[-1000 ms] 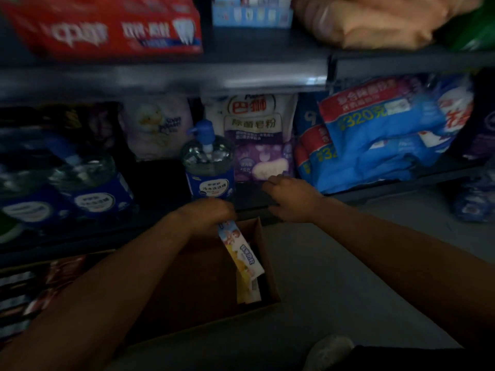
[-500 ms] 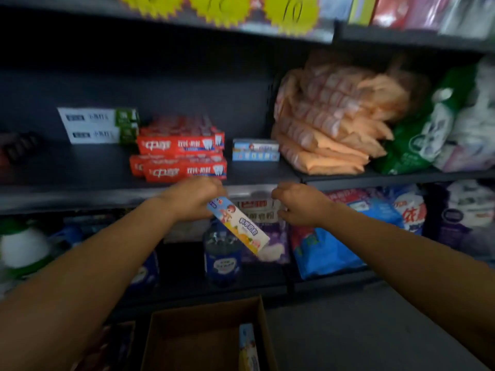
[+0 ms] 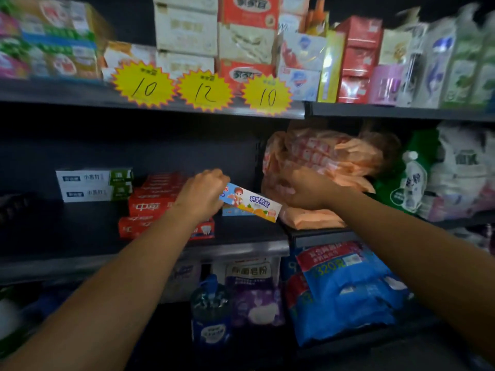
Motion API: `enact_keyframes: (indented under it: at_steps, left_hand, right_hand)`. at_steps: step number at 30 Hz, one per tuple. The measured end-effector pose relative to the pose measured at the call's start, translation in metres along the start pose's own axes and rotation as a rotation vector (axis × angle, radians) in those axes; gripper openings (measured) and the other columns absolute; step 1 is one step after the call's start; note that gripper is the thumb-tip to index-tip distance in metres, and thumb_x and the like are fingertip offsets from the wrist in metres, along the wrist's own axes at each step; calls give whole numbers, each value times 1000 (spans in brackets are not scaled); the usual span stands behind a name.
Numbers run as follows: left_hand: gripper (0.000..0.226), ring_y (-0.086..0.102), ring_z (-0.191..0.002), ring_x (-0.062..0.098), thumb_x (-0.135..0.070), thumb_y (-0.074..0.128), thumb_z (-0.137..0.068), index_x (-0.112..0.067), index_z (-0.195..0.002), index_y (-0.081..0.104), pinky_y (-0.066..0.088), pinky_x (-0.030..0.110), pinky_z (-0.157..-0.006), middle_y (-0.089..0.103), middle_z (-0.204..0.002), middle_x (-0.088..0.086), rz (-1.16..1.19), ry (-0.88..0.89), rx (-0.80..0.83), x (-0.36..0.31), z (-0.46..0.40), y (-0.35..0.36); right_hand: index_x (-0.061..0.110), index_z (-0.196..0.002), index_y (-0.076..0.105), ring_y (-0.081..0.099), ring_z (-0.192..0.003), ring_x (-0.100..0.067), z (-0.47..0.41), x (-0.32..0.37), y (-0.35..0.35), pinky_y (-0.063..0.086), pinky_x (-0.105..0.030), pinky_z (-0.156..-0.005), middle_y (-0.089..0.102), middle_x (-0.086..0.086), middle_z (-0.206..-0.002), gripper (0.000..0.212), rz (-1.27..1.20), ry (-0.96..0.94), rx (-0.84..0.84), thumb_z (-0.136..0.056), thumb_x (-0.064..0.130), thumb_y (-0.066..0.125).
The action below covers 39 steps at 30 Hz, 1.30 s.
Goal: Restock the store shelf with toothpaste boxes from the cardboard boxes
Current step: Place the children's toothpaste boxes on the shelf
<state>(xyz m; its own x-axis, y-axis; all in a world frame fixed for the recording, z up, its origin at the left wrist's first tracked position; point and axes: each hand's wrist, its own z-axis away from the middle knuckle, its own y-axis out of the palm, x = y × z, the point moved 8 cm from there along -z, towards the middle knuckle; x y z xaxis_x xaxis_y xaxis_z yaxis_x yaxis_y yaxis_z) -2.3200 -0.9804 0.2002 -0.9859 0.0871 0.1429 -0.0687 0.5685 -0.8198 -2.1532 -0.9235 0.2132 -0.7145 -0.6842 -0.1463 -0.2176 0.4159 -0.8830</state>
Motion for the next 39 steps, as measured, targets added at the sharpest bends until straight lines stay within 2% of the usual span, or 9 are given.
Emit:
enact_keyframes:
  at_steps: [3,6,9,16,20,24,29,35,39]
  left_hand:
    - [41,52,-110,24,-16,66,-84,-10,-123,55,48,35,-83,54,-119,7,-1,-25,-6,-7,-9,19]
    - [43,51,-111,24,-14,65,-85,-9,-126,53,47,35,-83,54,-121,7,9,-71,-9,-9,-16,35]
    - [42,50,-111,25,-12,63,-85,-8,-125,53,49,37,-85,54,-122,7,22,-111,-10,-9,-21,46]
    - [46,52,-111,24,-21,69,-84,-9,-126,53,50,37,-86,53,-123,7,59,-125,8,-3,-28,64]
    - [49,53,-111,24,-29,69,-86,-7,-127,54,47,36,-93,54,-124,7,148,-59,86,0,-37,68]
    - [44,52,-114,28,-9,59,-91,-9,-135,51,45,41,-96,54,-126,12,139,-51,170,2,-50,70]
    - [27,57,-105,26,-9,61,-89,-12,-116,63,49,38,-88,57,-117,10,77,-78,331,4,-60,94]
    - [34,59,-106,27,-5,64,-87,-9,-120,60,50,35,-85,58,-120,12,58,-86,458,-1,-65,129]
    - [25,59,-104,28,-3,60,-88,-8,-113,62,44,31,-76,58,-116,13,35,-83,494,-2,-70,145]
  right_hand:
    - [8,-112,65,59,-92,-25,-13,-14,0,31,-21,-66,65,-9,-106,29,-133,29,107,-85,16,63]
    - [15,-126,57,57,-100,-18,-19,-29,26,46,-29,-85,62,0,-112,48,-267,111,336,-81,23,71]
    - [14,-129,52,57,-106,-21,-20,-40,53,47,-39,-96,60,-3,-119,54,-303,175,446,-81,30,73]
    - [14,-112,65,59,-93,-18,-30,-43,74,47,-30,-80,65,-2,-101,31,-386,191,441,-83,22,73]
    - [13,-103,65,54,-71,-10,-37,-48,66,43,-22,-60,59,4,-80,21,-322,184,401,-84,17,72]
    - [16,-97,62,50,-62,-8,-46,-54,66,40,-25,-57,55,4,-71,17,-305,191,352,-83,12,71]
    - [7,-110,64,50,-86,-14,-51,-53,95,38,-20,-61,56,0,-94,31,-183,146,376,-82,17,72]
    - [11,-129,56,52,-109,-22,-60,-66,144,43,-29,-89,56,-7,-124,50,-95,159,472,-83,23,71]
    - [11,-130,53,47,-119,-24,-72,-67,168,35,-23,-88,47,-8,-134,50,-41,122,486,-85,23,69]
